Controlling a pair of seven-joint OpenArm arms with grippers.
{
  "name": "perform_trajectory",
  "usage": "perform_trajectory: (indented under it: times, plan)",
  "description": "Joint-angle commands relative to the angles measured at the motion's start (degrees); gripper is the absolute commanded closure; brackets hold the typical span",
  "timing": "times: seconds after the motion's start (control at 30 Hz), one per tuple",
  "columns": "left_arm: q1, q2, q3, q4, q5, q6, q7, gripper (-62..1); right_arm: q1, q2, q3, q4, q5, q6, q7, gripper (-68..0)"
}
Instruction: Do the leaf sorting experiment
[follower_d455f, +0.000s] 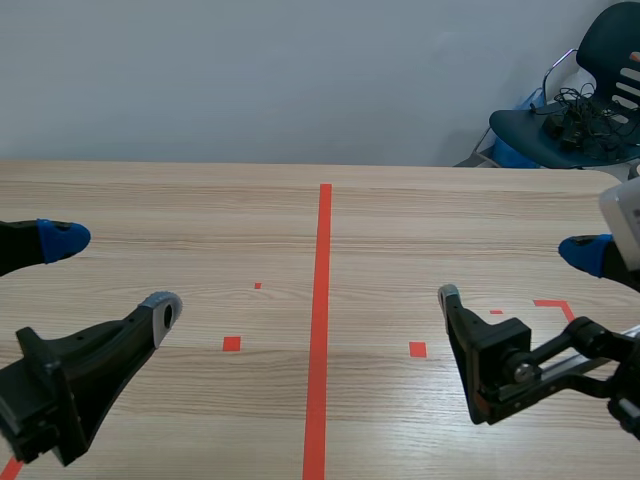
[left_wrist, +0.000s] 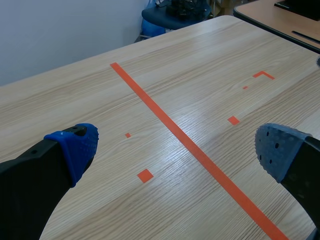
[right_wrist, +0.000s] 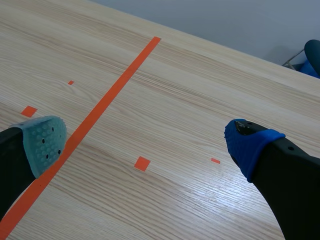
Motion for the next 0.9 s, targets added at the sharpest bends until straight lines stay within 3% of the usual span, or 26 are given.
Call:
perform_trajectory:
  times: [0.0, 0.87]
  plan:
    - [-0.2, 0.3, -0.4, 0.4, -0.4, -0.1, -0.5, -62.3, 0.5, 0.1, 0.6, 1.9, 0.1, -0.2, 1.0, -67.9]
    - [-0.2, 0.3, -0.4, 0.4, -0.4, -0.2, -0.1, -62.3, 0.5, 0.1, 0.6, 1.9, 0.1, -0.2, -1.0, -67.9]
